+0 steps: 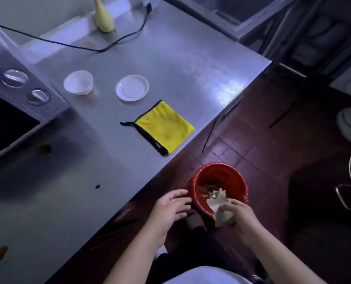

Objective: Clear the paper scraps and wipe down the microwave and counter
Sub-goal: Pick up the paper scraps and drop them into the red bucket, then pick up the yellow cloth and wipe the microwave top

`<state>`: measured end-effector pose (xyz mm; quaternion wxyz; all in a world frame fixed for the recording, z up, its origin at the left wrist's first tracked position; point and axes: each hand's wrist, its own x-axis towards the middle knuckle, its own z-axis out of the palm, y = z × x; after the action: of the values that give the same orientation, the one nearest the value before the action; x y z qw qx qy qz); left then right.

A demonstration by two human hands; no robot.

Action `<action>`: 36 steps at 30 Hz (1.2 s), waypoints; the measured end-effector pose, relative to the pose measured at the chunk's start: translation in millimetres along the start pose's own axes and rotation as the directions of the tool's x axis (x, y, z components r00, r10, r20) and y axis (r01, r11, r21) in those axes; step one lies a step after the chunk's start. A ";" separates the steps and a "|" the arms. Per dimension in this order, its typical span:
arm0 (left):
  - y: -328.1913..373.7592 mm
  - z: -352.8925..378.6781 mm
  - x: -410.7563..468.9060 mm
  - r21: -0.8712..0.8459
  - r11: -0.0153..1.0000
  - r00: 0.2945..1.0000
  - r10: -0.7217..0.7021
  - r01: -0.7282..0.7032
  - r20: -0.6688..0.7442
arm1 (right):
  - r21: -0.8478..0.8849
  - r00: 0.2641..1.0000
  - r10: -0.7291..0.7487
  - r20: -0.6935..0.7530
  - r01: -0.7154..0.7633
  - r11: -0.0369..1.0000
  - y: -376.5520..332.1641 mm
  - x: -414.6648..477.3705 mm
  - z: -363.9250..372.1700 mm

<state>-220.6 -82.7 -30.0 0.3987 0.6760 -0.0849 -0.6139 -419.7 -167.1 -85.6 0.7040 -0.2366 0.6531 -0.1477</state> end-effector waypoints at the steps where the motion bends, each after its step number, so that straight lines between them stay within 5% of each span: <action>1: -4.2 8.8 10.9 0.008 0.999 0.999 -0.041 0.041 -0.014 | 0.004 0.997 0.064 -0.048 -0.064 0.998 4.1 18.5 -14.3; 7: -29.0 49.5 71.4 0.025 0.980 0.977 -0.193 0.196 -0.086 | 0.035 0.908 0.345 -0.238 -0.347 0.937 14.2 132.3 -67.8; 12: -40.5 60.5 101.2 0.001 0.969 0.958 -0.243 0.246 -0.153 | -0.030 0.861 0.358 -0.361 -0.394 0.919 10.5 216.5 -78.1; 19: -33.1 59.8 108.4 -0.037 0.960 0.937 -0.279 0.278 -0.211 | -0.060 0.887 0.325 -0.327 -0.363 0.930 8.7 250.9 -69.9; 24: -11.5 55.0 97.1 -0.038 0.973 0.951 -0.232 0.229 -0.203 | -0.359 0.967 0.087 -0.240 -0.172 0.917 -10.4 226.1 -49.8; 29: 16.1 45.7 71.2 -0.042 0.991 0.972 -0.131 0.125 -0.193 | -0.492 0.984 -0.177 0.016 0.162 0.855 -53.5 166.4 -8.4; 32: 25.7 31.6 52.0 -0.079 0.996 0.976 -0.050 0.034 -0.210 | -0.546 0.891 -0.398 0.217 0.449 0.707 -83.7 122.5 26.5; 36: 27.1 2.4 22.8 -0.132 0.988 0.967 0.044 -0.080 -0.251 | -0.506 0.655 -0.564 0.503 0.752 0.422 -111.3 79.5 83.3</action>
<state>-207.4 -115.6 -29.8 0.4720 0.7142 -0.0121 -0.5167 -317.8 -290.5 -91.7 0.5262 -0.7310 0.4138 -0.1322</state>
